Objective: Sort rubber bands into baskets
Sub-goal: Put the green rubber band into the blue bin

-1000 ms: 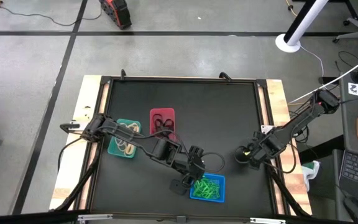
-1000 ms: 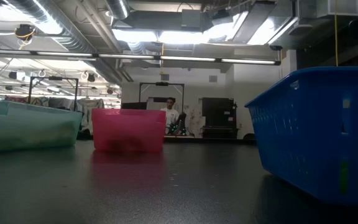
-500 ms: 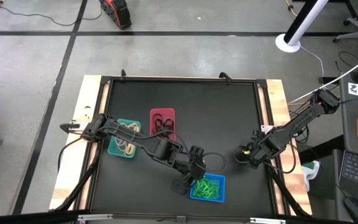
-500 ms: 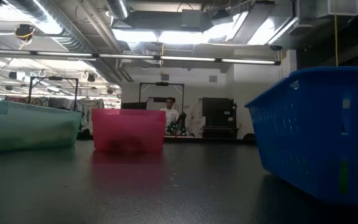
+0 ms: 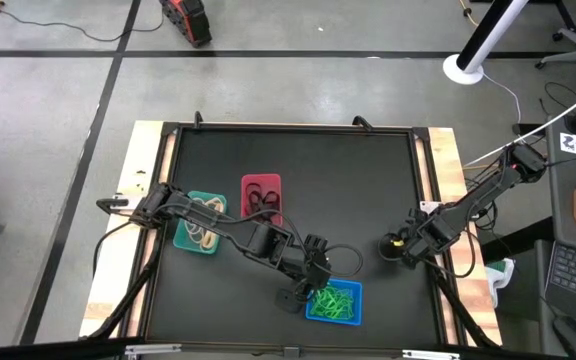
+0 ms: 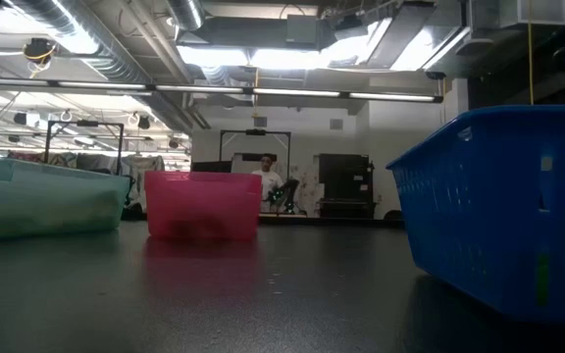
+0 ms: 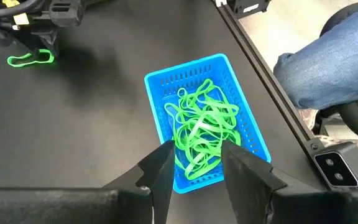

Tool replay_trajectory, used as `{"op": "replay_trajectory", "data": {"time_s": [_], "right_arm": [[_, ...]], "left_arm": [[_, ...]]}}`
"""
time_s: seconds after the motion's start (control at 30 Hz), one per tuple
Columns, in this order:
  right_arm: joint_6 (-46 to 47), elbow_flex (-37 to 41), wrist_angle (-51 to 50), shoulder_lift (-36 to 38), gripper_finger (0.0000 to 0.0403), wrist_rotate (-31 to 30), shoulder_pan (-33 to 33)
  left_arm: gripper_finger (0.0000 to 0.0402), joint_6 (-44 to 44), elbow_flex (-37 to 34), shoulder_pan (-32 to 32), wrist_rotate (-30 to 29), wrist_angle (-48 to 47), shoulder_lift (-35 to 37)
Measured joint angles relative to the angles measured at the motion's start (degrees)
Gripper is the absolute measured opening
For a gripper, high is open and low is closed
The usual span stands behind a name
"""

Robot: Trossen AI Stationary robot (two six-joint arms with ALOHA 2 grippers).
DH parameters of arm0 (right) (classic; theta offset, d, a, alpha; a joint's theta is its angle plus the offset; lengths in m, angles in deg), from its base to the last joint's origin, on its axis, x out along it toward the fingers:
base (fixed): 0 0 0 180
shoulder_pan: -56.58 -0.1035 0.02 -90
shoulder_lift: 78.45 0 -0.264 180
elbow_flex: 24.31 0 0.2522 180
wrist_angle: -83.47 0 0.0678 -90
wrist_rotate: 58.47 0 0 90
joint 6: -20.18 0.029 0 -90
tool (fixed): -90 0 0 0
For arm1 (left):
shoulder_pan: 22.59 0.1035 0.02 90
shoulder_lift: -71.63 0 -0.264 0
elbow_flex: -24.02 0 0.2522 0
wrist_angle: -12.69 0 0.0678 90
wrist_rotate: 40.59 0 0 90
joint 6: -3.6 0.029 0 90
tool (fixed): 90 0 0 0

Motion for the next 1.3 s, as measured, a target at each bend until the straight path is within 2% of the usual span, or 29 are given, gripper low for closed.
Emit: {"op": "replay_trajectory", "data": {"time_s": [0.1,0.37,0.43,0.6,0.73,1.0,1.2,1.3], "right_arm": [[0.0,0.0,0.4,0.0,0.0132,0.3,0.0],[-2.4,0.1,3.1,0.0,0.0023,0.4,0.0],[-2.5,0.1,3.2,0.0,0.0007,0.4,0.0],[-2.6,0.1,3.4,0.0,0.0016,0.3,0.0],[-2.6,0.1,5.2,0.0,0.0006,0.3,0.0],[-3.9,-1.6,14.0,-0.1,0.0002,-0.6,0.0],[-9.2,-5.1,25.4,-0.1,0.0001,-3.4,0.0],[-13.8,-6.9,34.9,0.0,0.0001,-5.0,0.0]], "left_arm": [[0.0129,0.0,0.0,0.0,0.0,0.0,0.0],[0.0129,0.1,0.0,0.0,0.0,0.0,0.0],[0.0129,0.1,0.0,0.0,0.0,-0.1,0.0],[0.0129,0.0,0.0,0.0,0.0,-0.1,0.0],[0.0129,-1.0,0.0,0.0,0.0,-0.5,0.0],[0.0129,-1.3,1.0,-0.4,-0.2,-6.2,3.3],[0.0129,-2.9,1.0,-1.0,-2.5,-12.5,8.7],[0.0129,-5.5,1.0,-1.3,-4.5,-17.9,12.1]]}}
